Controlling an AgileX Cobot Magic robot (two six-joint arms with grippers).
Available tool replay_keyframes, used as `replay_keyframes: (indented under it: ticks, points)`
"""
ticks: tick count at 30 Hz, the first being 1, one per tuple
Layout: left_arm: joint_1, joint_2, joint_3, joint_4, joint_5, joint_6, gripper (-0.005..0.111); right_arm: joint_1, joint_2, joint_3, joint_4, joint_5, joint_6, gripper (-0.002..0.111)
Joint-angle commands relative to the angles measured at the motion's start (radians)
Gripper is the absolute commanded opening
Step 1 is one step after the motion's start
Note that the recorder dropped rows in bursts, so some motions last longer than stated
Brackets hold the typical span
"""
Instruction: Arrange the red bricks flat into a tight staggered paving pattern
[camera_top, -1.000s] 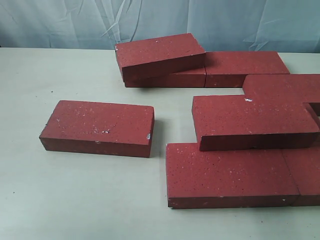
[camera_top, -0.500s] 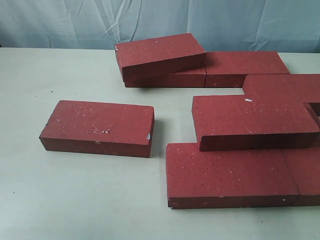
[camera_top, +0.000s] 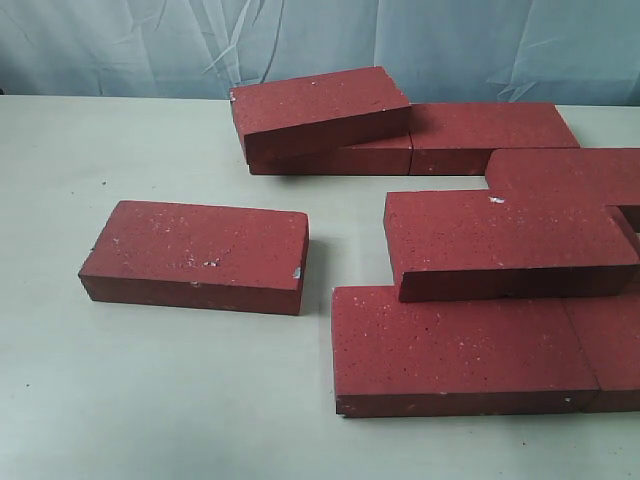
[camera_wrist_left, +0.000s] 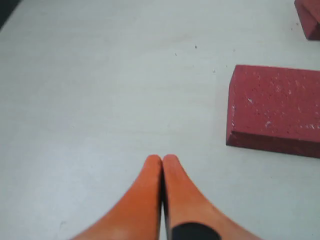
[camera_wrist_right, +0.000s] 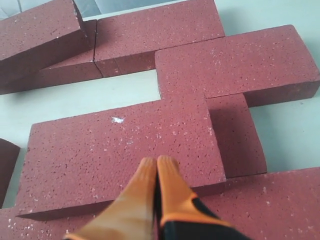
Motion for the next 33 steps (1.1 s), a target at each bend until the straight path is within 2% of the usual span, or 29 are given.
replay_keyframes:
  ticks: [1,10,17,23,33]
  points:
    - [-0.001,0.133,-0.039,-0.062,0.035,0.006,0.0,-0.004,0.002,0.001,0.0,0.03,-0.005,-0.001]
    - [-0.003,0.293,-0.041,-0.146,0.035,0.023,0.0,-0.004,0.045,-0.003,-0.021,0.079,-0.008,-0.001]
    - [-0.004,0.319,-0.041,-0.285,0.035,0.122,0.0,-0.004,0.159,-0.003,-0.017,0.096,-0.016,-0.001]
    - [-0.006,0.319,-0.041,-0.318,0.035,0.137,0.0,-0.004,0.194,-0.003,-0.012,0.098,-0.016,-0.001]
    - [-0.16,0.35,-0.043,-0.361,-0.031,0.131,0.0,-0.004,0.194,-0.071,-0.012,0.111,-0.022,-0.001]
